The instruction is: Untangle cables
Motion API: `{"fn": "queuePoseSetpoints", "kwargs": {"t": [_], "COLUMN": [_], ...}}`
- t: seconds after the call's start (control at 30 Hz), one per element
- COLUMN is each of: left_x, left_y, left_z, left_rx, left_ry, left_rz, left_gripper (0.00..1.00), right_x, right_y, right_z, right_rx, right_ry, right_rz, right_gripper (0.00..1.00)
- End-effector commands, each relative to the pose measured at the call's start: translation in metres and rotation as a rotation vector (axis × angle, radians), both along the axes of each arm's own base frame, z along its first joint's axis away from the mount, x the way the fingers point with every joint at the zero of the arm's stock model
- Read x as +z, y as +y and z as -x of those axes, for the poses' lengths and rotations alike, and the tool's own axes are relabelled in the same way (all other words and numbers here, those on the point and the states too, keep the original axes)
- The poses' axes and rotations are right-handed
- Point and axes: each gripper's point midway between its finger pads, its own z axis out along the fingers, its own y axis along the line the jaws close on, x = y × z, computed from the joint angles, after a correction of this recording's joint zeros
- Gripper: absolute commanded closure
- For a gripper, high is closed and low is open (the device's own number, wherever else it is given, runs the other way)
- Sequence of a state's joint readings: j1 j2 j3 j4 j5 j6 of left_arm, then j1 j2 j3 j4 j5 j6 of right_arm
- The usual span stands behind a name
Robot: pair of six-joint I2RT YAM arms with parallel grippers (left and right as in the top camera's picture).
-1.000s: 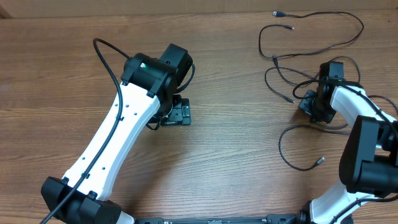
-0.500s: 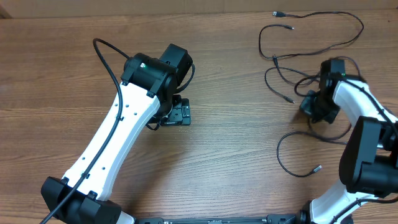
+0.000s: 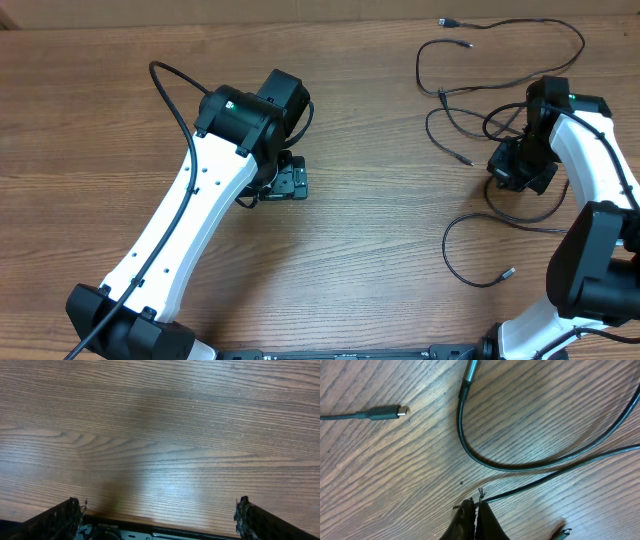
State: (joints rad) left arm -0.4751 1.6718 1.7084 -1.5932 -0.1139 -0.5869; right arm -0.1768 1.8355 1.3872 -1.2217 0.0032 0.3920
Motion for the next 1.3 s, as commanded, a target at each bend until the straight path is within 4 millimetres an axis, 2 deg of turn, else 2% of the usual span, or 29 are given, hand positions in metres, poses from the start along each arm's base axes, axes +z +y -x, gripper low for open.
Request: {"fn": "queuePoseSetpoints", "kwargs": {"t": [0.0,0.1,0.13,0.23,0.27,0.33,0.37,0.43,0.63,0.77,0.97,1.1,1.27], "left_x": [0.005,0.005,0.005,0.005,0.005,0.005,0.005,0.005,0.005,0.005,0.005,0.005,0.005], "left_y": [0.002,0.002,0.002,0.001,0.001,0.001,0.001,0.001,0.001,0.001,-0.001,-0.001,-0.001], "left_z": [-0.005,-0.005,-0.006,-0.006,-0.006,-0.006,-0.006,-0.006,-0.006,-0.007,-0.01,-0.01,-0.01], "left_rx": [0.024,0.024,0.024,0.024,0.024,0.024,0.024,0.024,0.024,0.024,0.024,0.024,0.024], "left_ry": [-0.027,-0.028,-0.028,-0.029,-0.03,-0.029,-0.029,-0.029,-0.029,-0.034,-0.045,-0.045,-0.046], "left_rz": [-0.005,-0.004,-0.004,-0.003,-0.003,-0.003,-0.003,-0.003,-0.003,0.0,0.006,0.006,0.006], "left_gripper": [0.0,0.0,0.0,0.0,0.0,0.0,0.0,0.01,0.0,0.01,0.01,0.0,0.0], "right_x": [0.003,0.0,0.0,0.001,0.001,0.002,0.002,0.001,0.001,0.002,0.003,0.003,0.002], "right_y": [0.004,0.009,0.011,0.02,0.021,0.025,0.026,0.029,0.031,0.036,0.048,0.058,0.062], "right_z": [0.004,0.006,0.006,0.005,0.006,0.007,0.007,0.008,0.014,0.021,0.022,0.021,0.025], "right_rx": [-0.009,-0.011,-0.011,-0.008,-0.009,-0.008,-0.008,-0.01,-0.011,-0.008,0.016,0.053,0.089], "right_ry": [-0.009,-0.003,-0.004,-0.009,-0.008,-0.005,-0.004,0.0,0.022,0.052,0.058,0.061,0.083], "right_rz": [-0.02,-0.046,-0.061,-0.109,-0.119,-0.14,-0.148,-0.164,-0.172,-0.186,-0.207,-0.201,-0.156], "right_gripper": [0.96,0.96,0.93,0.65,0.5,0.28,0.2,0.12,0.07,0.06,0.06,0.11,0.13]}}
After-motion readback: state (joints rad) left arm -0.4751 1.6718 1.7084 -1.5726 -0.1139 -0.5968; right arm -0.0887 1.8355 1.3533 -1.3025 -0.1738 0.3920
